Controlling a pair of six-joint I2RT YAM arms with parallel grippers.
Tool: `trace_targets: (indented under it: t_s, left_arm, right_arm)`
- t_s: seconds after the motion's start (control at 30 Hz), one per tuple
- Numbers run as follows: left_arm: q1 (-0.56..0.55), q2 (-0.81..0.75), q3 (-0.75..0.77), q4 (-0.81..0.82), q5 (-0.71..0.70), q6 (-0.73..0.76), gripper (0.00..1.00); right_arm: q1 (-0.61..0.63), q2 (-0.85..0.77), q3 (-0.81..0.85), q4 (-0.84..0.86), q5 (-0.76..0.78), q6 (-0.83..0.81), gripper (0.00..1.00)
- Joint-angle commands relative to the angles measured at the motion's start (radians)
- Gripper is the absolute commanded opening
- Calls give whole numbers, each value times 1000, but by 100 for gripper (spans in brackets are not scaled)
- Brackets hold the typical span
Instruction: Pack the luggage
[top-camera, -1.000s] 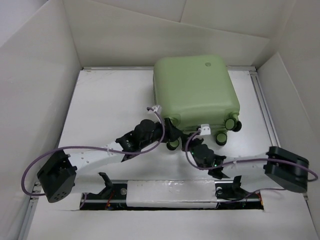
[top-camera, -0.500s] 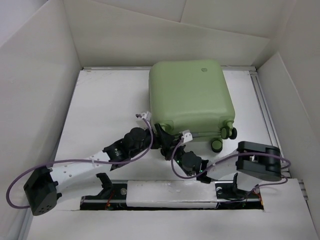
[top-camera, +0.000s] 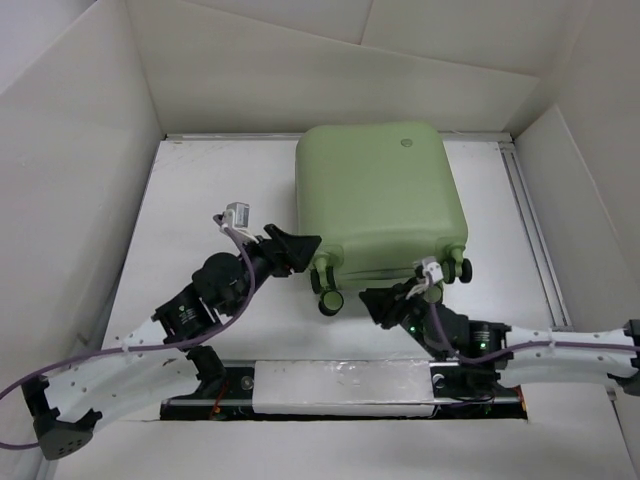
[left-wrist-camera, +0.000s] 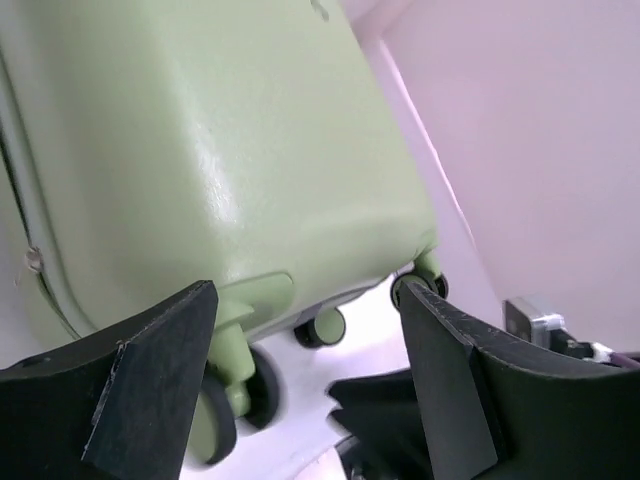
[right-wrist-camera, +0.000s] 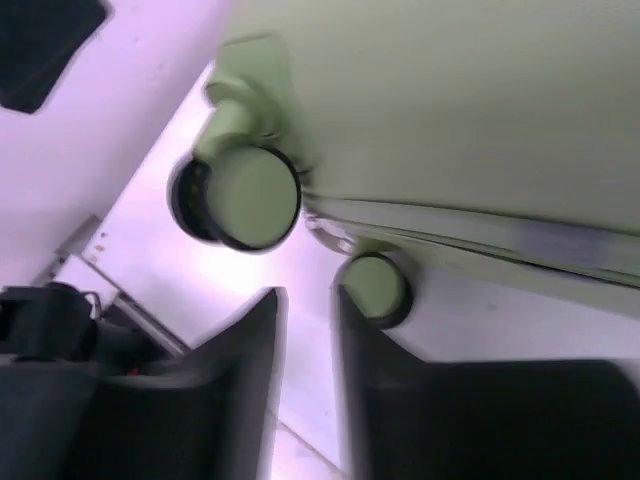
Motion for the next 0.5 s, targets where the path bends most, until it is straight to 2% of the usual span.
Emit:
trace_targets:
  t_s: [0.0,0.1,0.27,0.37,0.4,0.47]
  left_arm:
    - [-3,11,5,-11,-49,45,69]
    - [-3,106,67,-33,20,91,69]
    - [-3,268,179,-77,52,133,72]
    - [-3,324,189,-77,61,151,62]
    - [-3,335,189,-77,74,151,52]
    - [-3,355,189,-77,74,151,42]
  right_arm:
    - [-32,-171,-9,-330,99,93,25]
    - [-131,-268,15,-509,125,196,0]
    - [-222,-303,52,-630,93,196,0]
    - [-273,-255,83,-657,82,196,1]
    - [-296,-241,83,-669,82,196,1]
    - [-324,-199,103,-670,82,186,1]
